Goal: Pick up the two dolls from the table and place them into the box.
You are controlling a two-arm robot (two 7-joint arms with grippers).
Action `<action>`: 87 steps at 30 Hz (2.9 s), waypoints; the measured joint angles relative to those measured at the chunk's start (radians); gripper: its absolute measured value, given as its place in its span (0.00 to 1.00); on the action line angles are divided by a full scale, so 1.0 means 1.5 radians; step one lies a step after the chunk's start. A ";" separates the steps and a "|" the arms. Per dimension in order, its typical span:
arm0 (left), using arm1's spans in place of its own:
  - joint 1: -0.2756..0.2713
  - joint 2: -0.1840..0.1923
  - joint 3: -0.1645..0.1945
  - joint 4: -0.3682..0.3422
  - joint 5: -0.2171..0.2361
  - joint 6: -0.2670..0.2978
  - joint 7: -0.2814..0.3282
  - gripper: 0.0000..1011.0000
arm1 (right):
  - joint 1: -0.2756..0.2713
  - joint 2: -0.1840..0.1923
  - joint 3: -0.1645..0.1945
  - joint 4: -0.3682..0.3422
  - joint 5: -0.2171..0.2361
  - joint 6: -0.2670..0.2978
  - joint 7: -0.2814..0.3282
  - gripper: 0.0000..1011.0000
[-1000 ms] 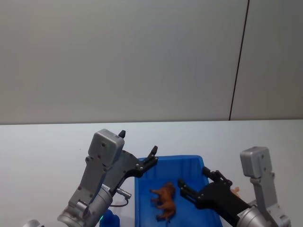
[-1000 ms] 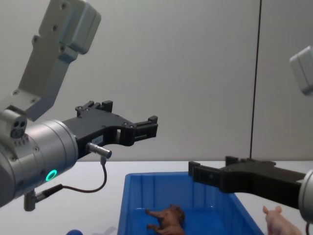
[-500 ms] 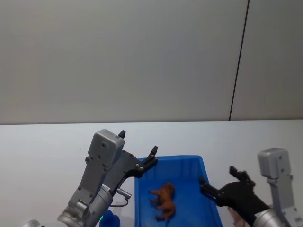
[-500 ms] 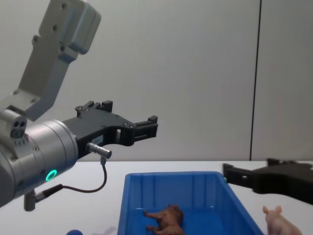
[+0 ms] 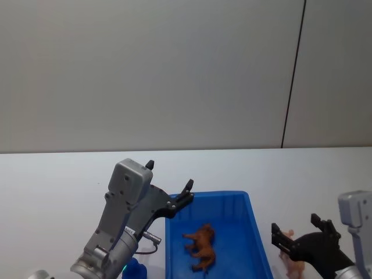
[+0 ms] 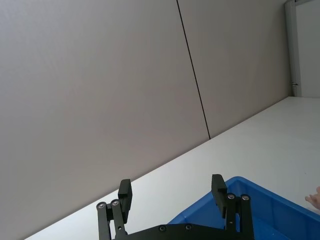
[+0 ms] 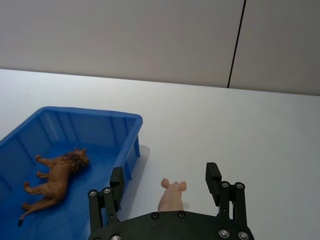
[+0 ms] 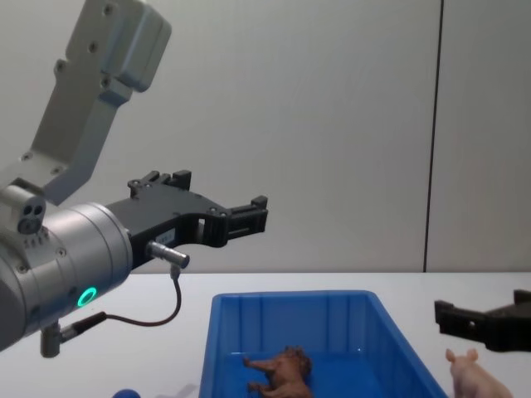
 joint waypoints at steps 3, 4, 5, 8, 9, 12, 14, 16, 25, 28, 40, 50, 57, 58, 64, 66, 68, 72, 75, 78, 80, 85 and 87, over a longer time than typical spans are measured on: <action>0.000 0.000 0.000 0.000 0.000 0.000 0.000 0.99 | -0.003 0.002 0.002 0.004 -0.001 0.003 -0.002 0.99; 0.000 0.000 0.000 0.000 0.000 0.000 0.000 0.99 | -0.003 0.002 0.002 0.005 -0.001 0.004 -0.002 0.99; 0.000 0.000 0.000 0.000 0.000 0.000 0.000 0.99 | -0.004 0.003 0.002 0.009 -0.002 0.004 -0.002 0.99; 0.000 0.000 0.000 0.000 0.000 0.000 0.000 0.99 | -0.005 0.003 0.002 0.015 -0.003 0.005 -0.001 0.99; 0.000 0.000 0.000 0.000 0.000 0.000 0.000 0.99 | -0.005 0.003 0.002 0.017 -0.004 0.005 0.000 0.99; 0.000 0.000 0.000 0.000 0.000 0.000 0.000 0.99 | -0.004 0.002 0.001 0.027 -0.006 0.006 0.004 0.99; 0.000 0.000 0.000 0.000 0.000 0.000 0.000 0.99 | -0.004 0.001 0.000 0.033 -0.009 0.007 0.008 0.99; 0.000 0.000 0.000 0.000 0.000 0.000 0.000 0.99 | -0.003 -0.001 -0.001 0.041 -0.012 0.008 0.010 0.99; 0.000 0.000 0.000 0.000 0.000 0.000 0.000 0.99 | -0.001 -0.006 -0.005 0.067 -0.025 0.015 0.017 0.87; 0.000 0.000 0.000 0.000 0.000 0.000 0.000 0.99 | 0.000 -0.007 -0.006 0.073 -0.028 0.017 0.018 0.79; 0.000 0.000 0.000 0.000 0.000 0.000 0.000 0.99 | -0.001 -0.010 -0.008 0.083 -0.038 0.018 0.018 0.44; 0.000 0.000 0.000 0.000 0.000 0.000 0.000 0.99 | -0.004 -0.010 -0.009 0.058 -0.049 -0.010 0.026 0.37; 0.000 0.000 0.000 0.000 0.000 0.000 0.000 0.99 | -0.002 -0.010 -0.012 0.025 -0.057 -0.041 0.046 0.37; 0.000 0.000 0.000 0.000 0.000 0.000 0.000 0.99 | -0.002 -0.010 -0.012 0.022 -0.058 -0.044 0.050 0.37; 0.000 0.000 0.000 0.000 0.000 0.000 0.000 0.99 | 0.009 -0.017 -0.018 0.002 -0.059 -0.062 0.083 0.37; 0.000 0.000 0.000 0.000 0.000 0.000 0.000 0.99 | 0.012 -0.019 -0.019 -0.001 -0.059 -0.065 0.093 0.37; 0.000 0.000 0.000 0.000 0.000 0.000 0.000 0.99 | 0.019 -0.024 -0.023 -0.002 -0.059 -0.068 0.109 0.37; 0.000 0.000 0.000 0.000 0.000 0.000 0.000 0.99 | 0.032 -0.035 -0.030 0.000 -0.059 -0.069 0.137 0.38; 0.000 0.000 0.000 0.000 0.000 0.000 0.000 0.99 | 0.038 -0.041 -0.034 0.004 -0.059 -0.068 0.150 0.43; 0.000 0.000 0.000 0.000 0.000 0.000 0.000 0.99 | 0.045 -0.047 -0.038 0.012 -0.059 -0.067 0.160 0.53; 0.000 0.000 0.000 0.000 0.000 0.000 0.000 0.99 | 0.050 -0.051 -0.040 0.017 -0.059 -0.065 0.165 0.61; 0.000 0.000 0.000 0.000 0.000 0.000 0.000 0.99 | 0.056 -0.056 -0.042 0.026 -0.060 -0.060 0.166 0.75; 0.000 0.000 0.000 0.000 0.000 0.000 0.000 0.99 | 0.058 -0.058 -0.043 0.029 -0.061 -0.057 0.161 0.82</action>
